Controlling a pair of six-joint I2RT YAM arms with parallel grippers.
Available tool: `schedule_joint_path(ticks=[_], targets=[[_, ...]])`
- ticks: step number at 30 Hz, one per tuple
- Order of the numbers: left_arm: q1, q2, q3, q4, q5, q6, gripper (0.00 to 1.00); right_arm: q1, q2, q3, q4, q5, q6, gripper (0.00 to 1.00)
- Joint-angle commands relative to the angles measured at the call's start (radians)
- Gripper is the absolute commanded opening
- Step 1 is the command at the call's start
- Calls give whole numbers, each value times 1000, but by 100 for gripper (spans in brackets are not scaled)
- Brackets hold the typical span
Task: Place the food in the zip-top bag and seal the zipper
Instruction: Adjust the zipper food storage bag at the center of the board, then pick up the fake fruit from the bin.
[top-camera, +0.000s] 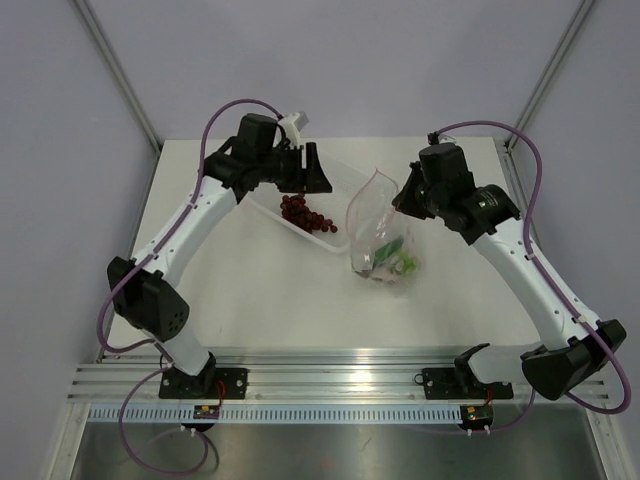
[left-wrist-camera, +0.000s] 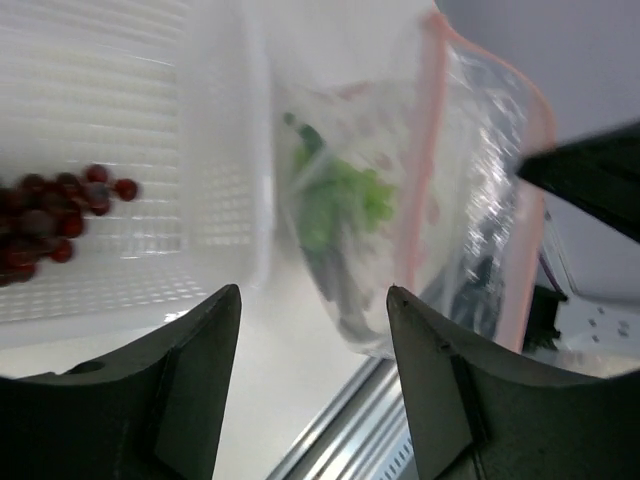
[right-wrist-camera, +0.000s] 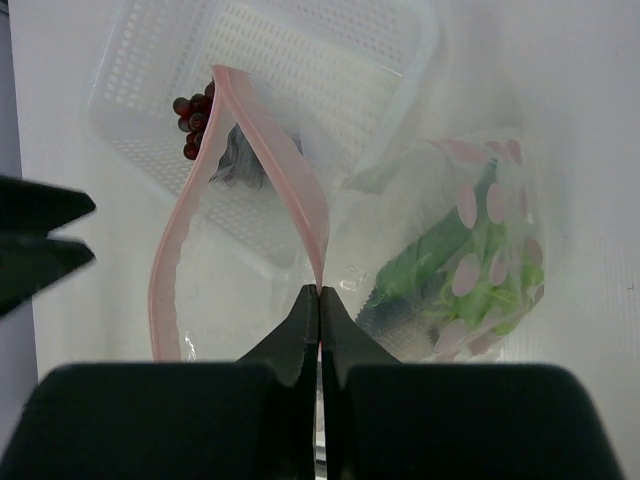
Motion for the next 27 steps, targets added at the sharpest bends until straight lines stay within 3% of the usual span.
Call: schedule_joint_path(ticks=[1,4,6,11,27], targets=[[79,88,146,-115,-249,52,62,1,-14,23,44,-18,3,0],[88,220,223,-173,-371,48,66,2,-17,25,36,-18,5,0],[94,280,284,-183,-388,29,79,1,-23,25,35,-16,8,0],[96,456,378,-212,-529,-67,87,1,-32,29,13,-9,10,0],[82,630,397,-227,-655,-109,85,1,-43,14,13,-18,22,0]])
